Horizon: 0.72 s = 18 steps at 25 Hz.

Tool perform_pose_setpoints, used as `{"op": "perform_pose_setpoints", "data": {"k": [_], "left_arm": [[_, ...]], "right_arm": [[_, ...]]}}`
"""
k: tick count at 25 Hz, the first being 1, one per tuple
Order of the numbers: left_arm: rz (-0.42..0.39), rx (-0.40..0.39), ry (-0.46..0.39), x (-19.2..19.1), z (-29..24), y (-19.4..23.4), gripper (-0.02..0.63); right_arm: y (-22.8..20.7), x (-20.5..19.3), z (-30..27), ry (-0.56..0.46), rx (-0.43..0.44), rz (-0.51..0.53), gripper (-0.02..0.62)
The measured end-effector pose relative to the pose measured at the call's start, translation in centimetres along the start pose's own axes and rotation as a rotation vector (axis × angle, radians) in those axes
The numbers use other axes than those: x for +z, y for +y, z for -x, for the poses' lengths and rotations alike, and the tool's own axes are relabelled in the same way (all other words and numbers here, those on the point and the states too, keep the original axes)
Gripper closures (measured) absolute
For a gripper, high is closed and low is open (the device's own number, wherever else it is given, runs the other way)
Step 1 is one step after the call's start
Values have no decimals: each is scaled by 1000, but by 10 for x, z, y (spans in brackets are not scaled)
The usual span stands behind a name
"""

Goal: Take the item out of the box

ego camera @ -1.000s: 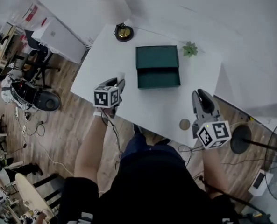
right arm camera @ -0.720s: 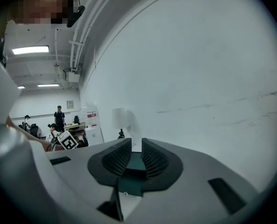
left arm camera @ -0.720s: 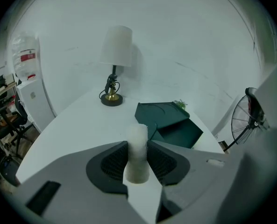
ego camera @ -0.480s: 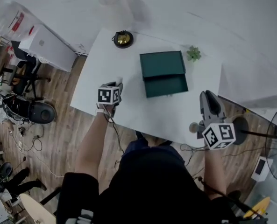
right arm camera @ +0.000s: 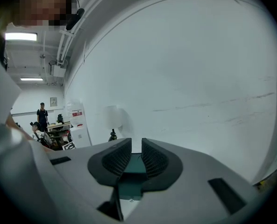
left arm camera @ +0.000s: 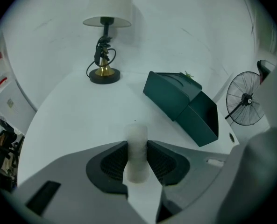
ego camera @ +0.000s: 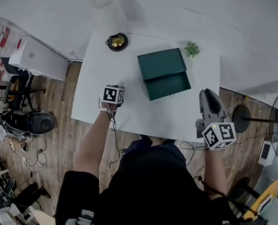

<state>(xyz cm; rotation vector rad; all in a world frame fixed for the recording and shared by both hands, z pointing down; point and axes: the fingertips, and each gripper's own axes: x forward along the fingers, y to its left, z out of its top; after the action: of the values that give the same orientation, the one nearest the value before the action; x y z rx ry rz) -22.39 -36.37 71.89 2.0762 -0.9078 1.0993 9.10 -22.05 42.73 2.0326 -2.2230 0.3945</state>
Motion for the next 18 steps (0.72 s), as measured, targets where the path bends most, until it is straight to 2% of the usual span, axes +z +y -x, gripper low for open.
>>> {"op": "perform_pose_setpoints", "data": {"k": [3,6,9,18], "left_arm": [[-40,-6,32,-3,-9,-1,476],[-96,29,3,9,-13,5,429],[-56,-29,44,-4,-15,-6,402],[-56,34,9,-2,0,-4,377]], "right_arm": [[1,-5,0,7,-13,-7,525],[1,-7,-2,6,-14,-10,525],[1,-9,-4,8,-9,-13,525],[-11,-5,-5,0,39,-18,525]]}}
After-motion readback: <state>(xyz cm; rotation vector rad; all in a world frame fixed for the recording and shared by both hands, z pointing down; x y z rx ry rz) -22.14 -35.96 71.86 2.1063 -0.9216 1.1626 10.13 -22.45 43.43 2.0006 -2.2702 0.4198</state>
